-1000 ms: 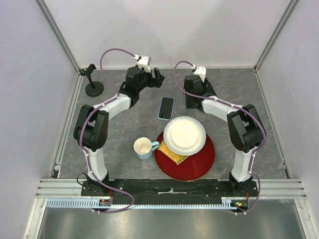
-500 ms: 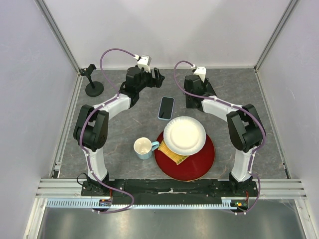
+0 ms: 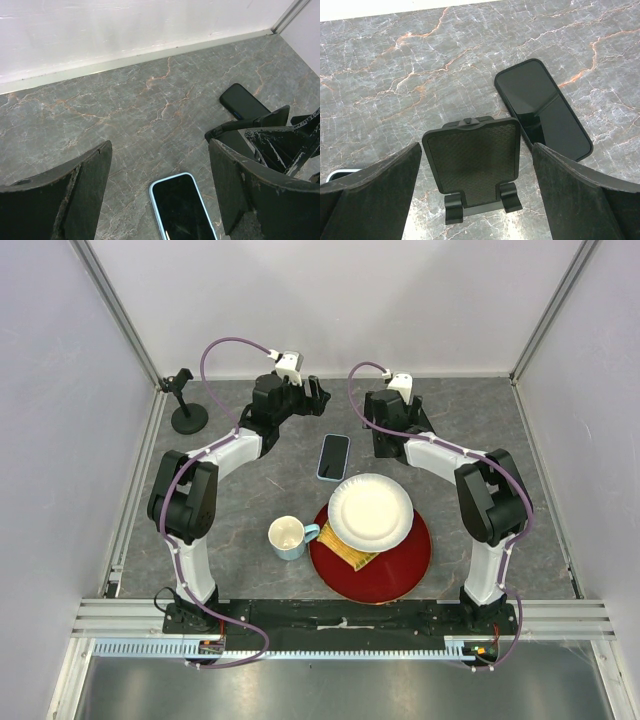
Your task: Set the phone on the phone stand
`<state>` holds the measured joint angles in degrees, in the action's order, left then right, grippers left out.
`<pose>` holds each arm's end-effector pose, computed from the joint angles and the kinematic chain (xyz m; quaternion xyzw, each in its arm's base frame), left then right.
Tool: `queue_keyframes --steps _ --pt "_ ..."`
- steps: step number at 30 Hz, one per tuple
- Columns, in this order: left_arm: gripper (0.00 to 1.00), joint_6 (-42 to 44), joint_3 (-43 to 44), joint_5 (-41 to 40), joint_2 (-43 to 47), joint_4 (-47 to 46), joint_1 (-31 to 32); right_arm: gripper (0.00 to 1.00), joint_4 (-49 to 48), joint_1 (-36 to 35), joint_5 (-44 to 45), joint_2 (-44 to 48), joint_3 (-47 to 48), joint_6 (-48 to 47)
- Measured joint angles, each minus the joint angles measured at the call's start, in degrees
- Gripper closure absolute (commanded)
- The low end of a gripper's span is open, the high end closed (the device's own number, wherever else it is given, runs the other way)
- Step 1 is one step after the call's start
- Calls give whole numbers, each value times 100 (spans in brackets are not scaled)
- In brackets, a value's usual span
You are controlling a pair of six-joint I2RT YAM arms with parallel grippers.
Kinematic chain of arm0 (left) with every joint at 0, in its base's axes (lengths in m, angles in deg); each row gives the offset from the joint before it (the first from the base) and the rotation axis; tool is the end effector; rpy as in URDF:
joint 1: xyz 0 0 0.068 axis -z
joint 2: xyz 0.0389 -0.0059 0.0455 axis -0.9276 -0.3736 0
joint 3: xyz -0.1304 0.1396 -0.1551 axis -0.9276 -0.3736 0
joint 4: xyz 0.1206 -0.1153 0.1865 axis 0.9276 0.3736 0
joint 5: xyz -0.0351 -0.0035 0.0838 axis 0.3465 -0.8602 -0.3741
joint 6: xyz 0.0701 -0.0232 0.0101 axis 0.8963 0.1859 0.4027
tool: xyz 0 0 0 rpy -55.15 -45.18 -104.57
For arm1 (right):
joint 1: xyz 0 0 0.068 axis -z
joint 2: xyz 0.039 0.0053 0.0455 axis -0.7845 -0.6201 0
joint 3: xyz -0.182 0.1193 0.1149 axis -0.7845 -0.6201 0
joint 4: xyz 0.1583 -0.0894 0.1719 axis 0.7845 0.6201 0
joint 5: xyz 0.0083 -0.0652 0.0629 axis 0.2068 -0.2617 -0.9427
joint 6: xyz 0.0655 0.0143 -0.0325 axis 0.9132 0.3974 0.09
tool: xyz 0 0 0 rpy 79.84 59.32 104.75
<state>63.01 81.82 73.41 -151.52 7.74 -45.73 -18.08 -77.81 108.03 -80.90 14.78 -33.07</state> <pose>0.4257 -0.1857 0.2348 0.1204 0.7525 -0.2479 0.5981 0.4076 0.1612 0.1910 0.0750 0.8326 -0.0566 0.5459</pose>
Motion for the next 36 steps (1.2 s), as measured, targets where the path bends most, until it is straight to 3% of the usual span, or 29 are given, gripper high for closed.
queue_keyframes --steps 7,11,15,21,29,36 --pt "16 0 0 -24 0 0 -2 2 2 -28 221 120 -13 -181" --pt "16 -4 -70 -254 13 -37 -7 2 -81 -168 610 710 -256 -284" --pt "16 -79 -345 -662 107 -72 -39 2 -284 -562 1211 1263 -295 -343" --pt "16 -334 -935 -1331 452 -278 -229 2 -227 -1305 1888 1115 140 -468" --pt "16 -743 -1510 -1821 885 -662 -671 2 813 -1491 1196 490 973 1191" --pt "16 -955 -1668 -1858 988 -820 -774 2 1952 -1578 761 -457 2212 1952"
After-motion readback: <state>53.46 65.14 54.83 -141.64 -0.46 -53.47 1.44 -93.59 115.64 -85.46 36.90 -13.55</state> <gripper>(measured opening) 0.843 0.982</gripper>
